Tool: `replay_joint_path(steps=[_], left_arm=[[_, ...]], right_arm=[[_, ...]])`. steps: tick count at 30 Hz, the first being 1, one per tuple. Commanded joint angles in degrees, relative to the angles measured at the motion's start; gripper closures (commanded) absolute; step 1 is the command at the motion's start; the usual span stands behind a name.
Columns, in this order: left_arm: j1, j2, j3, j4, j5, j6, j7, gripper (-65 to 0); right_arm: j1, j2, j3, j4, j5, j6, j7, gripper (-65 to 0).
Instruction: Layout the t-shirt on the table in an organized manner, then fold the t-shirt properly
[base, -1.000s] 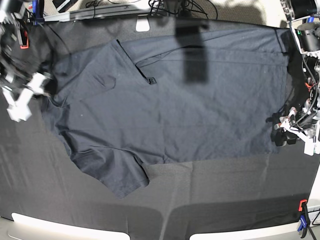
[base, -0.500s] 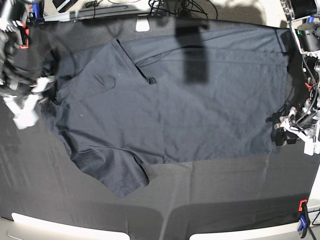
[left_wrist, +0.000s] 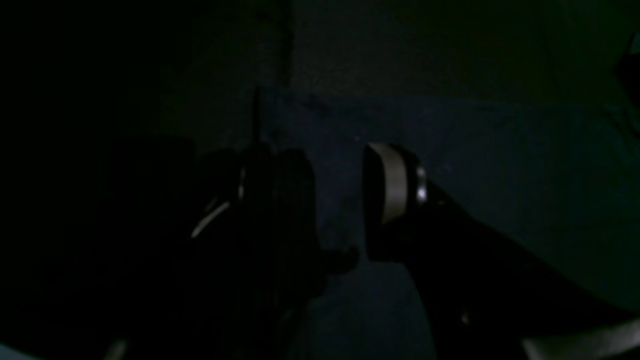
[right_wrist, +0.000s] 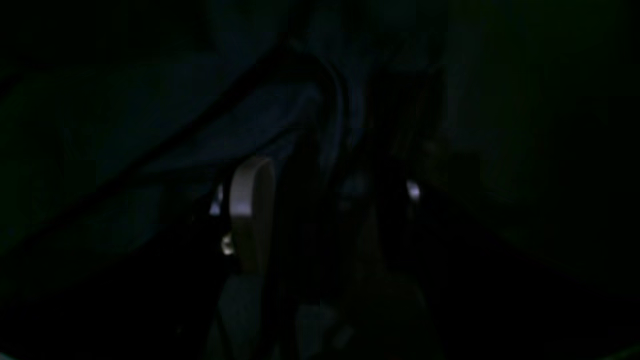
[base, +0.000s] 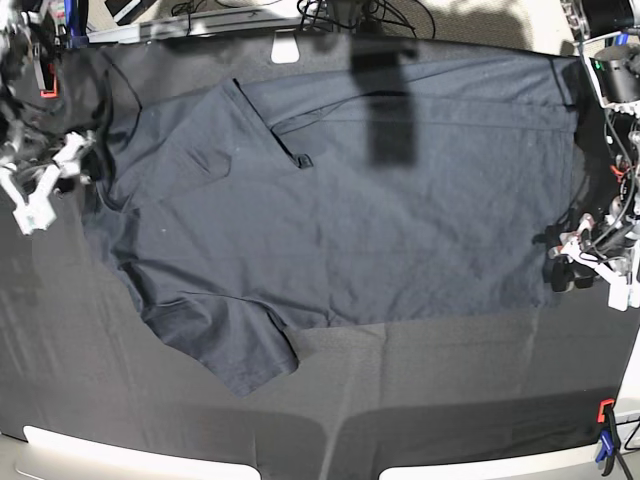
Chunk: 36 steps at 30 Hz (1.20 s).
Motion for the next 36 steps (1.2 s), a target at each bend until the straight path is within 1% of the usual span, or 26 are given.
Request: replay_joint_path(steps=[1, 2, 4, 7, 8, 11, 13, 14, 16, 18, 22, 27, 29, 36], left_arm=[[-1.2, -1.1, -0.3, 0.9, -0.9, -0.4, -1.7, -26.7], [-1.2, -1.1, -0.3, 0.9, -0.9, -0.4, -1.7, -26.7], [-1.2, -1.1, -0.3, 0.9, -0.9, -0.4, -1.6, -26.7], [-1.2, -1.1, -0.3, 0.9, -0.9, -0.4, -1.6, -26.7], [-1.2, -1.1, -0.3, 0.9, -0.9, -0.4, -1.6, -26.7], [-1.2, -1.1, -0.3, 0.9, -0.9, -0.4, -1.6, -26.7], [-1.2, -1.1, -0.3, 0.9, -0.9, -0.4, -1.6, -26.7], [-1.2, -1.1, -0.3, 0.9, -0.9, -0.4, -1.6, -26.7], [-1.2, -1.1, -0.3, 0.9, -0.8, -0.4, -1.6, -26.7], [-1.2, -1.1, -0.3, 0.9, -0.8, -0.4, -1.6, -26.7], [-1.2, -1.1, -0.3, 0.9, -0.8, -0.4, -1.6, -26.7], [-1.2, -1.1, -0.3, 0.9, 0.7, -0.4, -1.5, -26.7], [-1.1, -1.1, -0.3, 0.9, 0.6, -0.3, -1.4, -26.7], [-1.1, -1.1, -0.3, 0.9, 0.6, -0.4, -1.4, -26.7]], right_arm=[[2.5, 1.4, -0.7, -0.4, 1.2, 0.1, 0.8, -31.4], [4.2, 1.4, -2.0, -1.9, 1.2, 0.1, -0.2, -31.4], [7.2, 1.4, -4.8, -4.5, 1.1, -1.4, -3.4, -31.4], [10.1, 1.4, -8.9, -8.0, 1.0, -1.7, -6.7, -31.2], [10.6, 1.4, -9.9, -8.7, 0.9, -1.8, -7.0, -31.2], [10.6, 1.4, -11.9, -9.7, -1.1, -3.6, -7.0, -31.2], [10.6, 1.4, -12.1, -9.7, -2.0, -3.7, -7.0, -31.1], [10.7, 1.4, -12.1, -9.7, -2.0, -3.7, -7.0, -29.9], [10.6, 1.4, -12.1, -9.7, -2.0, -3.7, -7.0, -24.3], [10.7, 1.4, -12.1, -9.7, -2.0, -3.7, -7.0, -17.3], [11.2, 1.4, -12.1, -8.9, -2.0, -3.7, -7.0, -0.4], [10.7, 1.4, -11.9, -1.4, -2.1, -3.5, -7.0, 0.0], [9.6, 1.4, -11.9, 2.0, -3.3, -3.5, -7.0, 0.0], [0.7, 1.4, -10.1, 10.3, -3.5, -3.5, -7.0, 0.0]])
